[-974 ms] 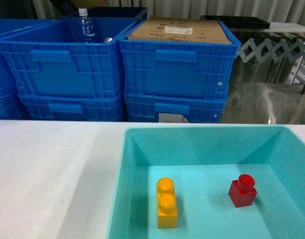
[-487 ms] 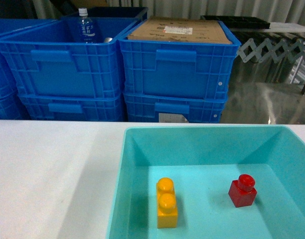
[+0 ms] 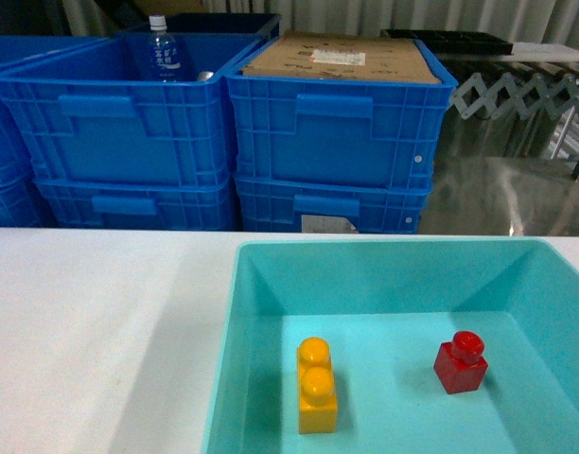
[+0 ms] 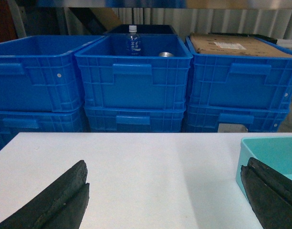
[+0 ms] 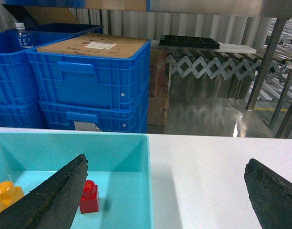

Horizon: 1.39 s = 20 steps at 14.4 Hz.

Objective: Pick red block from blue box to shelf

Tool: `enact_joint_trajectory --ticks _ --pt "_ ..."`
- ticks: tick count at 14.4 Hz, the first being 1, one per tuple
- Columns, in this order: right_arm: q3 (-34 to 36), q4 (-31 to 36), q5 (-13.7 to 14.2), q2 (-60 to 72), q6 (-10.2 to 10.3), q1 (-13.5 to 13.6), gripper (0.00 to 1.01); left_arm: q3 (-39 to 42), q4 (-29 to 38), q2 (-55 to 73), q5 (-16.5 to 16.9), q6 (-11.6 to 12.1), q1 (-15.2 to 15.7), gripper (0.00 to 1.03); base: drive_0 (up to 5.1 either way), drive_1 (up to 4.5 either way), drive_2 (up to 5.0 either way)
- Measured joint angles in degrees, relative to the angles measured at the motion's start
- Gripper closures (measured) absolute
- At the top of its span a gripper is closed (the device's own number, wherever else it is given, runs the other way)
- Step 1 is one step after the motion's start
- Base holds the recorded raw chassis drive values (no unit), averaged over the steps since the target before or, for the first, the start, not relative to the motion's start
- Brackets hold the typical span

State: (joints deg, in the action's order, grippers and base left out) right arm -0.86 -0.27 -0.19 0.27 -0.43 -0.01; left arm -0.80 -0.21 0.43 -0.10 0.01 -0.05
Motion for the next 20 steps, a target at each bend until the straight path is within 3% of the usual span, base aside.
enact_joint_trajectory --ticks 13,16,19,20 --pt "0.0 0.02 0.0 0.0 0.0 0.0 0.03 0.0 0.0 0.0 0.0 0.0 0.0 0.05 0.0 0.0 0.0" --pt "0.0 0.02 0.0 0.0 -0.09 0.0 0.38 0.0 0.0 0.0 0.0 0.0 0.0 0.05 0.0 0.0 0.0" --pt "0.0 0.0 0.0 0.0 -0.02 0.0 0.05 0.0 0.0 0.0 0.0 0.0 0.0 0.05 0.0 0.0 0.0" --pt "0.0 0.0 0.0 0.0 0.0 0.0 0.02 0.0 0.0 0.0 0.0 0.0 0.0 0.05 0.0 0.0 0.0"
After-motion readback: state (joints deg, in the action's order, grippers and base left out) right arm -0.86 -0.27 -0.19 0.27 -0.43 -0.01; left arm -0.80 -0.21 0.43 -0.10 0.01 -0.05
